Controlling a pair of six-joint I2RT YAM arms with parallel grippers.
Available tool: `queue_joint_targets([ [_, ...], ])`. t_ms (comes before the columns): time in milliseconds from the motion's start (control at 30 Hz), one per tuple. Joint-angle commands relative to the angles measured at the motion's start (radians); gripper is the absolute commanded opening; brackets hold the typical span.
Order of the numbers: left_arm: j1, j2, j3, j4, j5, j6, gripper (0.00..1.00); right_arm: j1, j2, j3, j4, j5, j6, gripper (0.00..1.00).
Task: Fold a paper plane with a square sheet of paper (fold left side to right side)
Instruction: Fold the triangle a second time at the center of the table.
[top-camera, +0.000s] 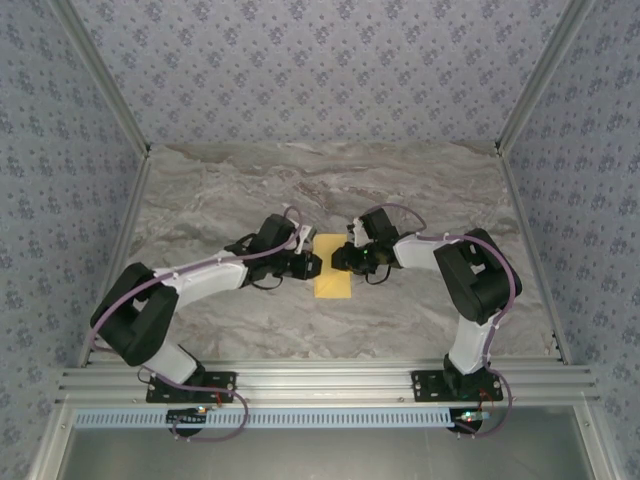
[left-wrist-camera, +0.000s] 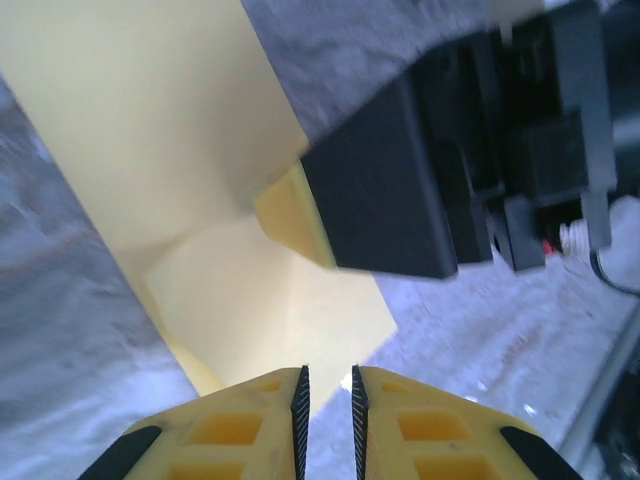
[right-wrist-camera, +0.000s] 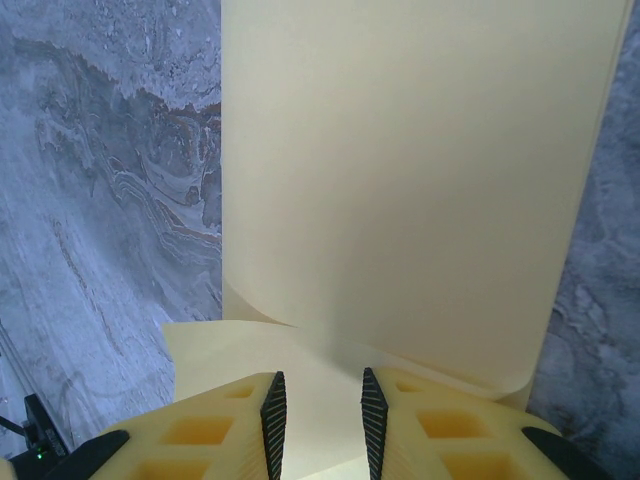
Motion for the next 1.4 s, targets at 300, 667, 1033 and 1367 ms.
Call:
queue_joint_targets([
  [300,-0.032,0.130,0.002,0.128,0.174,-0.086,0.20,0.004,0.045,-0.009,-0.104,0.074,-0.024,0.29],
  [667,-0.043,0.173,0.030,0.029,0.065,-0.034,0.19,0.006,0.040,-0.008,-0.122,0.086,-0.033,0.29],
  [1033,-0.043,0.199,0.024,0.001,0.033,-0.021,0.19,0.006,0.040,0.001,-0.136,0.088,-0.042,0.29],
  [1367,-0.044,0.179,-0.016,-0.011,-0.025,-0.024,0.15,0.004,0.038,0.007,-0.161,0.105,-0.057,0.29],
])
